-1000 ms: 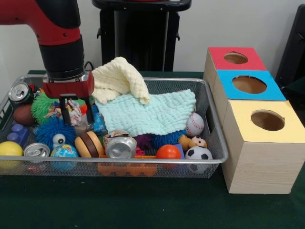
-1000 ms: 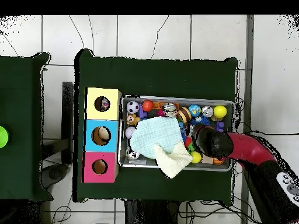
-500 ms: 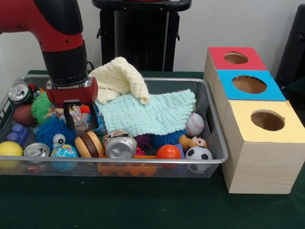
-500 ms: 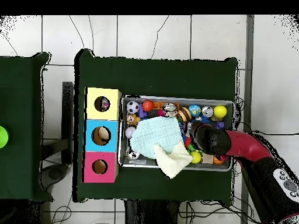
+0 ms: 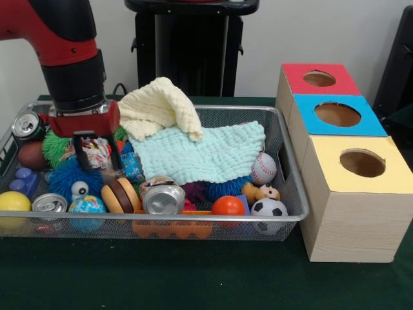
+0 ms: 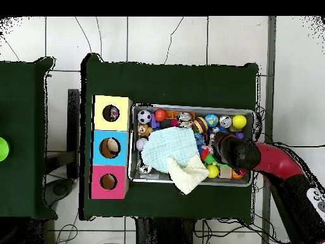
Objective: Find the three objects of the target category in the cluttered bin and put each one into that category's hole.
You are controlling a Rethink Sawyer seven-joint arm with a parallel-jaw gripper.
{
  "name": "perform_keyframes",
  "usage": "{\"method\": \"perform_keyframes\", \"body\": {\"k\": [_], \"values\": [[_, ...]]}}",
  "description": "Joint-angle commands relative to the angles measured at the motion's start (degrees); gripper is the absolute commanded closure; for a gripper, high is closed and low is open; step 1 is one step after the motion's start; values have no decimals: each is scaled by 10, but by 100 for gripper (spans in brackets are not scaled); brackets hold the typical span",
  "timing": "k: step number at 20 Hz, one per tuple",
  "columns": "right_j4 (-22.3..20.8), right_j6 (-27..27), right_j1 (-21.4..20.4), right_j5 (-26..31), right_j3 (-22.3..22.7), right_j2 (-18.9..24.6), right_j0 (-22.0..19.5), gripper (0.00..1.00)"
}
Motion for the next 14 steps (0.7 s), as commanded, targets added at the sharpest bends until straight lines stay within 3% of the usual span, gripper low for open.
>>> {"method": "perform_keyframes", "body": {"k": [1,6,14], "values": [[-2,-145,-7,106,-25,58,-29,0],[-4,-150,-5,130,-25,73,-41,0],[-29,-143,21,114,-29,78,-43,0]]}}
